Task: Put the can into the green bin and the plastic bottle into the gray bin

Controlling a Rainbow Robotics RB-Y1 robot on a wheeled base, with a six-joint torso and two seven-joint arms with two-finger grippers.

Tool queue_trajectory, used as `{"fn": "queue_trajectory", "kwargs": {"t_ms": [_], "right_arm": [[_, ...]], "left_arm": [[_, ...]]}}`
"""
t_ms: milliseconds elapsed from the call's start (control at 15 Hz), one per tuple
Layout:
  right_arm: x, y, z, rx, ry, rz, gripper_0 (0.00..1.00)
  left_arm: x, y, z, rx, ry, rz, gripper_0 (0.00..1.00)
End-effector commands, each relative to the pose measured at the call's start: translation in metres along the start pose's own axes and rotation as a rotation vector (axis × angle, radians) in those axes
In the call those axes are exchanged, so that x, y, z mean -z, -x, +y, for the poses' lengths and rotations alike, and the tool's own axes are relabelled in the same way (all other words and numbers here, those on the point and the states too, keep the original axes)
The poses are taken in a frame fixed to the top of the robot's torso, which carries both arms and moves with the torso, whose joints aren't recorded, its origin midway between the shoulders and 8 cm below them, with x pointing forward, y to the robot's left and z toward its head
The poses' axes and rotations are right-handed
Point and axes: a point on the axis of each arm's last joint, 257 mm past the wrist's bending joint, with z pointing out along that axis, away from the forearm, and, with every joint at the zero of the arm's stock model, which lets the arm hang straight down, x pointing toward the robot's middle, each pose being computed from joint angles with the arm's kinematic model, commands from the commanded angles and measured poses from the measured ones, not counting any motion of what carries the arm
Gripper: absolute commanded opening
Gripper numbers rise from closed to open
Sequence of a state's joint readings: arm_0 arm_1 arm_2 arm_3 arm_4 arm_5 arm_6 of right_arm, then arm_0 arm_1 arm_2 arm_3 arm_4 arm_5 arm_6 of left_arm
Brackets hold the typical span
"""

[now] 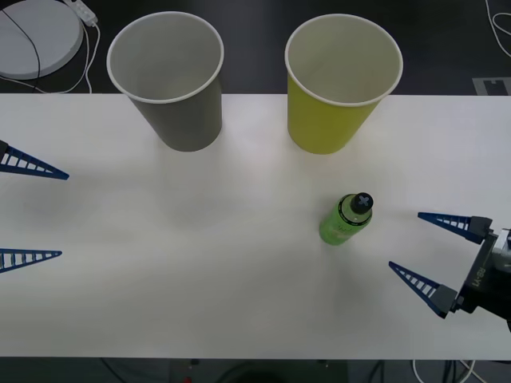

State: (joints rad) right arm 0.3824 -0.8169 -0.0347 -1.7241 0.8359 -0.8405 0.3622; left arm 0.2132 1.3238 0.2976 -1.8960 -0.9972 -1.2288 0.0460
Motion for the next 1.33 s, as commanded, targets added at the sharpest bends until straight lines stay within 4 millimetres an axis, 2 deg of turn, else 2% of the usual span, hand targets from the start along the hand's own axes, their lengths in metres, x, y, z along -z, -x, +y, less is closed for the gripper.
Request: {"fn": "queue_trajectory", "kwargs": {"t_ms": [67,600,1000,1333], "right_arm": [[-0.009,0.003,0.0,0.001,-0.003,-0.011,1.0],[-0.039,0.011,0.002,0.008,-0.008,-0.039,1.0],[-0.07,0.012,0.003,0.019,-0.027,-0.035,1.0],[-0.089,0.016,0.01,0.04,-0.008,-0.034,1.0]], "left_arm": [[0.0,0.0,0.0,0.0,0.0,0.0,1.0],[0.0,0.0,0.0,0.0,0.0,0.0,1.0],[0.0,0.0,0.0,0.0,0.0,0.0,1.0],[0.0,0.0,0.0,0.0,0.0,0.0,1.0]]}}
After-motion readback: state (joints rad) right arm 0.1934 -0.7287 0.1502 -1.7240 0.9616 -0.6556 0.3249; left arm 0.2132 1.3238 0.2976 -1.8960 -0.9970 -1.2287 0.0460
